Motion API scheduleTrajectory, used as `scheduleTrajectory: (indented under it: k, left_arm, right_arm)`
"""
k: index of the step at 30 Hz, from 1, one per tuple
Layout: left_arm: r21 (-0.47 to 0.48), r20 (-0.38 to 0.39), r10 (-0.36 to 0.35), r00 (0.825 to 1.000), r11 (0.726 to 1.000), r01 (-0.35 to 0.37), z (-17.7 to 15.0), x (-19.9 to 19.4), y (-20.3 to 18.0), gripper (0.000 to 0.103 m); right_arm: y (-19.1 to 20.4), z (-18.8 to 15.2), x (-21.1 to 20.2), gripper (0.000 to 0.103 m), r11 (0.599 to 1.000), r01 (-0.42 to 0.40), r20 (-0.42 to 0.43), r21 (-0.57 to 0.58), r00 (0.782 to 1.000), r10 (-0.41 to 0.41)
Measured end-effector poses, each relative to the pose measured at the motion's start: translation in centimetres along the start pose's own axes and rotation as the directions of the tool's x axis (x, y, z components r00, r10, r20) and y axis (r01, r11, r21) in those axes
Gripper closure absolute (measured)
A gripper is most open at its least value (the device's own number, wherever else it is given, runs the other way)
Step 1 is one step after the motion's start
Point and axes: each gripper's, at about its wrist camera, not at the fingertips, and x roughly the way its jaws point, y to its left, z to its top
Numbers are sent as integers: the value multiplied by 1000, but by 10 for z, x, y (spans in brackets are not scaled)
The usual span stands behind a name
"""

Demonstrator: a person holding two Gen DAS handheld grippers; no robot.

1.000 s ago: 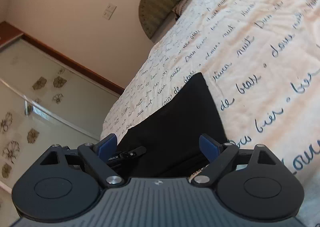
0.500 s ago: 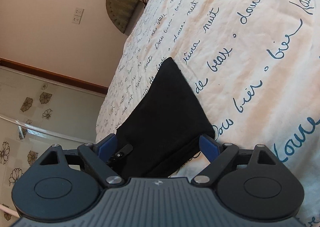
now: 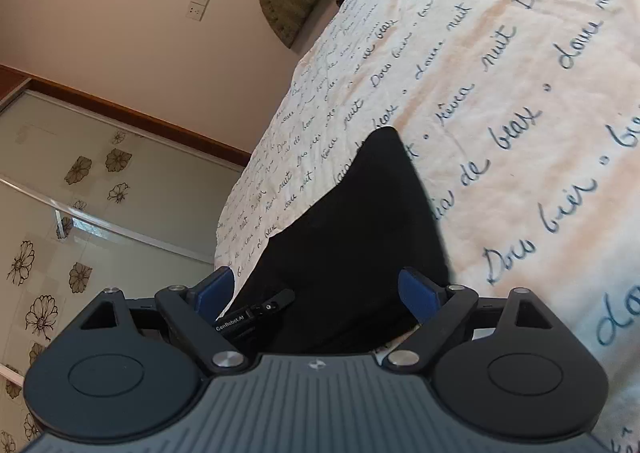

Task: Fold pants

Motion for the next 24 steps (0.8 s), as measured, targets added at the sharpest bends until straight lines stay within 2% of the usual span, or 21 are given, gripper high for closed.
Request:
scheduleTrajectory:
  k: [2,4,6,7,9,12,15,18,20,21,22,24]
  left_arm:
    - [17,2,7,1000,1000,-7,0,-1,-2,85]
    - [21,11,15,1000,1000,-15,1,-7,1,79]
    - [16,33,31,999,999,-32,3,-21,7,76]
    - [17,51,46,998,999,-47,4,-29,13,76]
    - [24,82,80,993,996,-83,5,-48,25,76]
    - [-17,121,144,982,990,-143,4,-81,55,76]
    - [-97,175,245,954,968,-231,0,-133,92,76]
    - [-180,231,359,904,929,-323,-9,-191,128,76]
    - [-249,243,424,872,896,-367,-15,-224,151,76]
    - [-281,244,442,863,884,-374,-19,-236,160,76]
    - [-314,245,446,861,876,-365,-23,-246,169,76]
    - [-376,236,420,876,871,-317,-32,-253,182,76]
  right_arm:
    - [8,8,22,13,999,-27,-10,-20,1000,27]
    - [8,14,47,13,1000,-28,-34,-15,999,27]
    - [-3,15,72,13,999,48,-74,0,996,-48]
    - [-11,14,79,13,997,82,-90,5,993,-81]
    - [-16,9,75,13,999,45,-58,-12,997,-46]
    - [-16,7,70,13,998,50,-66,-25,997,-51]
    - [-3,8,70,13,996,83,-73,-29,994,-85]
    - [28,-2,80,13,990,44,-109,-136,992,-59]
    - [60,-19,97,13,961,21,-147,-275,987,-63]
    - [76,-30,107,13,933,5,-175,-359,982,-73]
    - [93,-44,120,13,896,-13,-208,-443,974,-88]
    - [124,-79,151,13,801,-53,-271,-596,953,-139]
